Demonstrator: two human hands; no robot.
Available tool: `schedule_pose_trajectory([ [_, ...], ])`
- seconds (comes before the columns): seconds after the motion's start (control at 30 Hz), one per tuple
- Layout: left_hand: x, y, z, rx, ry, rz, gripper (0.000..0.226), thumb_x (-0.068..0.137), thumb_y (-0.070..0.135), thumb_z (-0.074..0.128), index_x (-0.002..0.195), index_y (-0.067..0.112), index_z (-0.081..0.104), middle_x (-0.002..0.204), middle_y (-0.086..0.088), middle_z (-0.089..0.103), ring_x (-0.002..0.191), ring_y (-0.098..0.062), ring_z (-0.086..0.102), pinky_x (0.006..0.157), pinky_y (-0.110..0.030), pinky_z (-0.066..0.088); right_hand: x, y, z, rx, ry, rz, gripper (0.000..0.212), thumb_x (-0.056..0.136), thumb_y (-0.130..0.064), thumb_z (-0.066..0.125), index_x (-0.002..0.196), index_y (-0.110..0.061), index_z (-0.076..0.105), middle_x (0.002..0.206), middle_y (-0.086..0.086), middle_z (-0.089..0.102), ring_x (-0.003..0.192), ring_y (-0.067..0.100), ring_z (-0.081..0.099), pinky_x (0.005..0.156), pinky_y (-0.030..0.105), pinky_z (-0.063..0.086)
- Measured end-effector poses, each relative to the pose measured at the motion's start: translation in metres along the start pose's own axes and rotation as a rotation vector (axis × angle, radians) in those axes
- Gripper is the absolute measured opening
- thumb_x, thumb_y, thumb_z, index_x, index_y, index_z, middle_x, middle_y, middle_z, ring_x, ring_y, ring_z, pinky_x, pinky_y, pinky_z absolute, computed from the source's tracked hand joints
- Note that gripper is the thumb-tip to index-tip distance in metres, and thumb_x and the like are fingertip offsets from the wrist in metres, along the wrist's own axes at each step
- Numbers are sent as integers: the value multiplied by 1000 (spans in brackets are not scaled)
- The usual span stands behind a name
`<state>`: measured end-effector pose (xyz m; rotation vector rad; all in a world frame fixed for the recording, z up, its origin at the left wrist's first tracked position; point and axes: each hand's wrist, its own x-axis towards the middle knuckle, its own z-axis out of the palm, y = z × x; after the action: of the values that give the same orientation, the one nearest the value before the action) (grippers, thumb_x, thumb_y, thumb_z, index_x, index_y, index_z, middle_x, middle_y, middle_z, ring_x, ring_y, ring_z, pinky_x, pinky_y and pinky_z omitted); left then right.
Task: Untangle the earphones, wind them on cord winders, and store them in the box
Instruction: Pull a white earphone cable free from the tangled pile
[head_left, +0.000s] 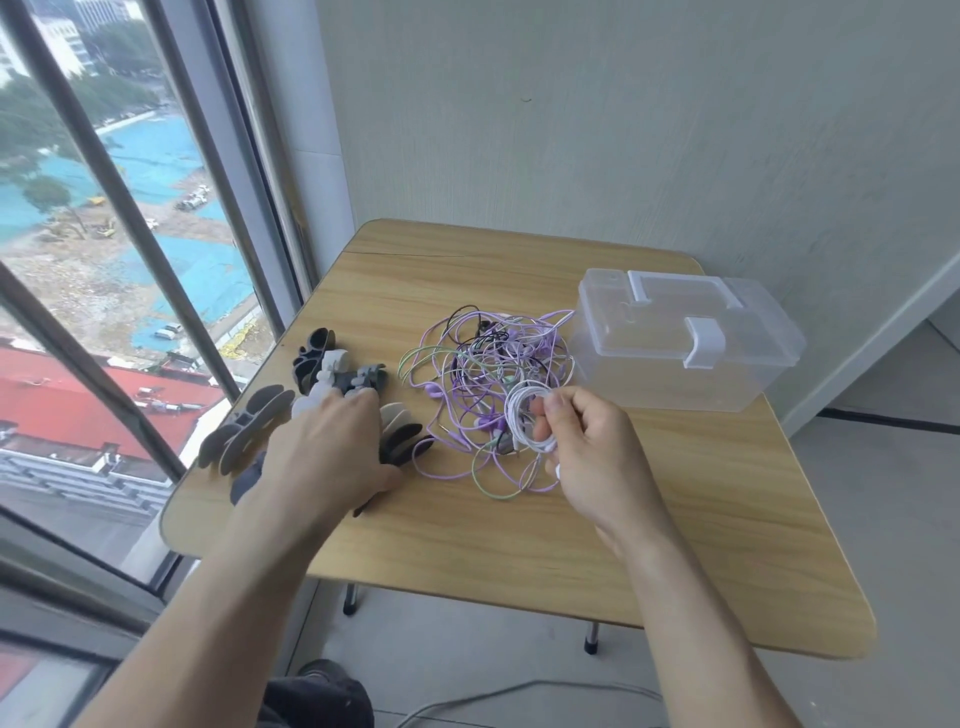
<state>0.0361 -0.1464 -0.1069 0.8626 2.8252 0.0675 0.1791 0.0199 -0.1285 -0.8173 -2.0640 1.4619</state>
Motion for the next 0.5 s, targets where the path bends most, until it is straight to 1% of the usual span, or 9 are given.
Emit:
schedule_pose_trajectory([
  [0.07, -2, 3, -2, 15, 21, 16, 47, 74, 41, 78, 105, 19, 50, 103, -2, 46, 99, -29, 52, 67, -34, 39, 0, 0, 2, -39, -16, -10, 28, 106, -24, 45, 87, -17, 65, 72, -10, 64, 51, 0, 48, 57, 24, 38],
  [0.13, -5, 6, -2, 0, 46, 33, 46, 75, 35, 77, 107, 19, 49, 103, 0, 49, 95, -28, 53, 66, -33, 39, -1, -2, 2, -67, -30, -23, 28, 106, -24, 45, 91, -14, 66, 72, -10, 63, 51, 0, 49, 55, 20, 38],
  [0.2, -7, 8, -2, -19, 73, 54, 41, 76, 30, 75, 107, 22, 50, 102, 3, 51, 87, -26, 49, 64, -31, 38, -3, -3, 2, -88, -45, -47, 28, 106, -24, 45, 90, -13, 66, 71, -10, 64, 53, -1, 50, 54, 17, 38],
  [0.27, -7, 8, -2, -20, 98, 60, 32, 78, 26, 71, 106, 23, 55, 100, 4, 53, 84, -23, 45, 62, -30, 35, -4, -4, 2, -111, -65, -71, 28, 106, -23, 45, 87, -15, 64, 70, -10, 63, 53, 0, 51, 54, 15, 38],
  [0.33, -8, 9, -2, -20, 135, 49, 27, 80, 32, 71, 103, 22, 60, 100, 3, 56, 86, -24, 50, 62, -30, 36, -5, -5, 1, -119, -87, -88, 27, 106, -22, 46, 85, -17, 63, 69, -11, 62, 52, 1, 50, 52, 14, 37],
  [0.4, -8, 8, -3, -73, 177, 19, 32, 78, 42, 72, 99, 19, 65, 100, -1, 57, 91, -28, 57, 64, -33, 40, -6, -5, -1, -117, -105, -100, 27, 106, -22, 46, 87, -16, 64, 69, -12, 62, 52, 1, 49, 52, 15, 37],
  [0.47, -9, 6, -9, -195, 235, -5, 30, 75, 41, 74, 92, 18, 68, 95, -3, 60, 88, -29, 61, 66, -34, 46, -6, -6, -2, -101, -115, -105, 27, 106, -23, 46, 88, -16, 64, 68, -14, 62, 53, 1, 49, 54, 17, 38],
  [0.5, -9, 6, -14, -286, 262, -16, 27, 73, 39, 75, 88, 18, 67, 90, 0, 62, 86, -28, 61, 67, -35, 48, -7, -7, -2, -72, -120, -94, 27, 106, -23, 46, 89, -15, 64, 68, -15, 61, 53, 1, 48, 56, 18, 39],
])
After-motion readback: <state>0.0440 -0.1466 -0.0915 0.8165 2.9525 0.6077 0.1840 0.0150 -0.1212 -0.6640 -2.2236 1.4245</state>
